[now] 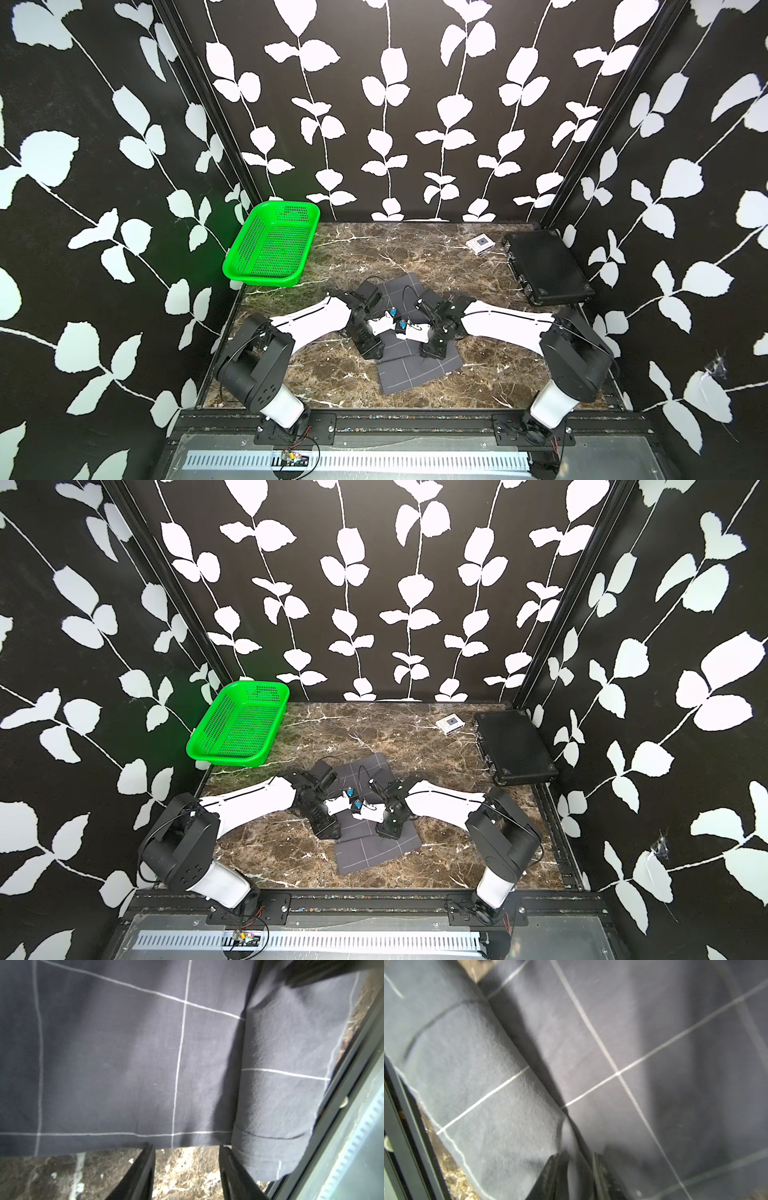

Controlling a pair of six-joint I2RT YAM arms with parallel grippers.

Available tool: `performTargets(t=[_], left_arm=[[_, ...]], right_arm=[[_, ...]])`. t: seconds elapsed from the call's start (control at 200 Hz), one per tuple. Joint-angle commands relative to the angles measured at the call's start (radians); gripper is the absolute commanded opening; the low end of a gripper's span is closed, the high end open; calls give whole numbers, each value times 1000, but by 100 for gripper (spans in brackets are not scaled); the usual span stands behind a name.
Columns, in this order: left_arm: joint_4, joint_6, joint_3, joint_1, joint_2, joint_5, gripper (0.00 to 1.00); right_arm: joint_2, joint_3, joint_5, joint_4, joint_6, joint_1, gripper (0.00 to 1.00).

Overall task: Roll up the pillowcase
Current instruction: Roll the pillowcase at the center of the board.

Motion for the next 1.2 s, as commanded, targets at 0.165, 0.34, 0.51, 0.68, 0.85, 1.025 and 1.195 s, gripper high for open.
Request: performTargets(t=[0.165,0.34,0.51,0.68,0.85,1.025,1.195], left_arm=[[-19,22,38,-17,-56,-84,50],[-58,5,58,-42,-133,-72,50],[-87,64,51,-138,-154,-92,50],[-109,114,50,-208,-85,-128,50],[-88,142,39,-224,-48,-136,50],[-40,161,40,-225,-2,-176,49],[1,155,44,-224,70,-274,46]], right_arm=[[-184,-68,72,-39,72,-37,36],[-200,-122,97,-37,241,-87,34],[-178,-126,132,-85,352,-117,32],[-131,-118,169,-107,409,-122,31],[-73,-98,220,-130,468,-126,29],[-15,-111,225,-123,520,-132,29],[-31,-122,233,-117,533,-146,29]])
